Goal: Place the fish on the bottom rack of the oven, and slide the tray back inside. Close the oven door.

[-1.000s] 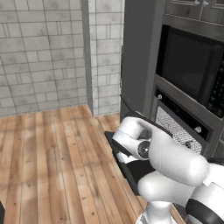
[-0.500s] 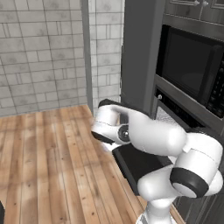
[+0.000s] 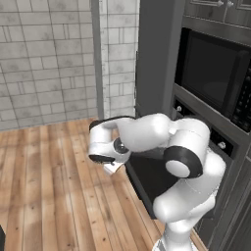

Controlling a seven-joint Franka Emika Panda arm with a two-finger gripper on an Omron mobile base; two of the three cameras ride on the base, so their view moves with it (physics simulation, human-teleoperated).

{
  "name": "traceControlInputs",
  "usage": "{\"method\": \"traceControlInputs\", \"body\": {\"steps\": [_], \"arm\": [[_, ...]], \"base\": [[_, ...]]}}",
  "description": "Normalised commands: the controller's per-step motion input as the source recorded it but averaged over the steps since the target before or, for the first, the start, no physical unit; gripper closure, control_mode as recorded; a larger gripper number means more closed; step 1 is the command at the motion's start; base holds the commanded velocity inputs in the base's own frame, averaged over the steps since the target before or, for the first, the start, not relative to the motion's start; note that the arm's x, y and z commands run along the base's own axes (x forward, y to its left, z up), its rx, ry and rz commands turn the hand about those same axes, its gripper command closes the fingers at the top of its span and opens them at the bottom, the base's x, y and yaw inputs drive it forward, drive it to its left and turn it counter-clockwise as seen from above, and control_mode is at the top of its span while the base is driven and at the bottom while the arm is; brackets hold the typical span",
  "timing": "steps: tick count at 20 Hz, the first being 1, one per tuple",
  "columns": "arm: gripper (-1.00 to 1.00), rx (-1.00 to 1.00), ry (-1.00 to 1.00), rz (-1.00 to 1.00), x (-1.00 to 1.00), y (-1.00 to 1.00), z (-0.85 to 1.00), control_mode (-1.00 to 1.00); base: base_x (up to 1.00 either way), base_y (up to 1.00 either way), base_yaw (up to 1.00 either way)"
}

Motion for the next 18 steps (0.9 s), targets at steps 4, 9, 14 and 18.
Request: {"method": "traceControlInputs", "body": {"steps": [4, 9, 14, 18], "arm": [[-1.0, -0.53, 0.5, -0.26, 0.61, 0.78, 0.0, -1.0], [-1.0, -0.54, 0.37, -0.29, 0.35, 0.8, 0.0, -1.0], [-1.0, -0.54, 0.21, -0.27, 0.01, 0.93, 0.01, -1.0], [-1.0, -0.56, 0.18, -0.28, 0.09, 0.91, 0.01, -1.0]], "base": [[0.0, 0.0, 0.0], [0.0, 0.0, 0.0], [0.0, 0.0, 0.0], [0.0, 0.0, 0.0]]}}
